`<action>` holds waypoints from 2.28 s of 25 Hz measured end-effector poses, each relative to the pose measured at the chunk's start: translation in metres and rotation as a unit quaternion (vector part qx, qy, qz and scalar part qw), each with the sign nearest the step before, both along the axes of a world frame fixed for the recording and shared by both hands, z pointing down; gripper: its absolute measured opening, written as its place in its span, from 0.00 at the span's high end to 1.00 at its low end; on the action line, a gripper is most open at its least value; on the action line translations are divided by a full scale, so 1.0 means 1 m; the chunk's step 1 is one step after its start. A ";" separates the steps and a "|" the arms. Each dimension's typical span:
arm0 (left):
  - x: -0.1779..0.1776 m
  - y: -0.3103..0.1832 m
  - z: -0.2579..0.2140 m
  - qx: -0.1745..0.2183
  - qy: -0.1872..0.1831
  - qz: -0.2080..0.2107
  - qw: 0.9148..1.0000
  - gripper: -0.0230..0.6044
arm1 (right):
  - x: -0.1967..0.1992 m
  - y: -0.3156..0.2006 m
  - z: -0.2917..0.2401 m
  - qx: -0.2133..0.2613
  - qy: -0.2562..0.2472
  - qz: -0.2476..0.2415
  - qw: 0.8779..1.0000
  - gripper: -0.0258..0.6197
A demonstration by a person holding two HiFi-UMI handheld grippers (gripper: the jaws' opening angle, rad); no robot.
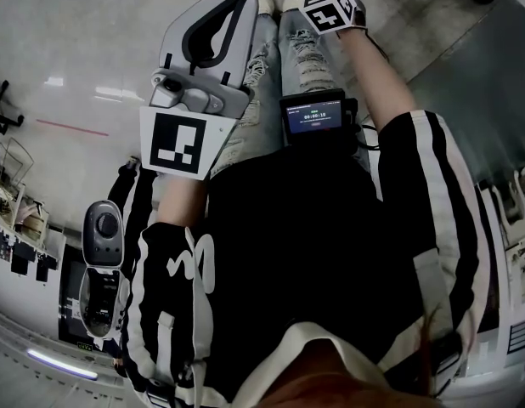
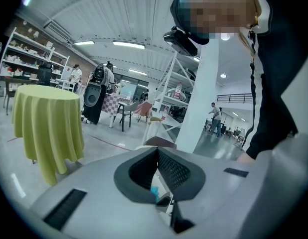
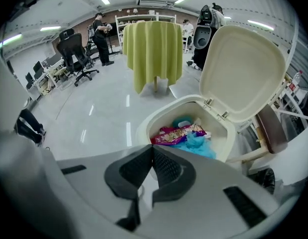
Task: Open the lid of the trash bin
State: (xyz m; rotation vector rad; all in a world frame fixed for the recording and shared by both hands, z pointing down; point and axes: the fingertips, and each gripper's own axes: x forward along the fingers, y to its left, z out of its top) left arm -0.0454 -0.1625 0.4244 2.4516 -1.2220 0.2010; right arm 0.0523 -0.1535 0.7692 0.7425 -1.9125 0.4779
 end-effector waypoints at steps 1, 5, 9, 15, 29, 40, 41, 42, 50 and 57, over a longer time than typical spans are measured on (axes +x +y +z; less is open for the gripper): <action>0.001 0.000 -0.001 0.001 0.001 0.001 1.000 0.95 | 0.000 -0.002 -0.003 0.003 -0.002 0.002 1.000 0.95; 0.004 -0.001 -0.007 0.004 0.003 0.004 1.000 0.95 | -0.001 -0.007 -0.018 0.014 -0.011 0.009 1.000 0.95; 0.007 -0.001 -0.015 0.008 0.006 0.007 1.000 0.95 | -0.001 -0.011 -0.038 0.028 -0.021 0.011 0.999 0.95; 0.012 -0.004 -0.024 0.014 0.006 0.021 1.000 0.95 | 0.001 -0.021 -0.065 0.050 -0.036 0.013 0.998 0.95; 0.013 -0.003 -0.036 0.016 0.007 0.028 0.999 0.95 | -0.002 -0.035 -0.126 0.091 -0.081 0.033 0.992 0.95; 0.014 -0.005 -0.052 0.027 0.006 0.031 0.999 0.95 | 0.001 -0.046 -0.180 0.125 -0.120 0.053 0.983 0.95; 0.014 -0.004 -0.053 0.027 0.006 0.030 0.999 0.95 | 0.001 -0.046 -0.185 0.129 -0.122 0.054 0.983 0.95; 0.013 -0.003 -0.054 0.027 0.005 0.029 0.999 0.95 | 0.001 -0.046 -0.189 0.132 -0.125 0.055 0.982 0.95; 0.015 -0.004 -0.071 0.041 -0.001 0.030 0.999 0.95 | 0.001 -0.047 -0.221 0.149 -0.146 0.061 0.976 0.95; 0.003 0.007 -0.088 0.050 -0.003 0.027 0.998 0.95 | -0.013 -0.036 -0.251 0.165 -0.161 0.059 0.971 0.95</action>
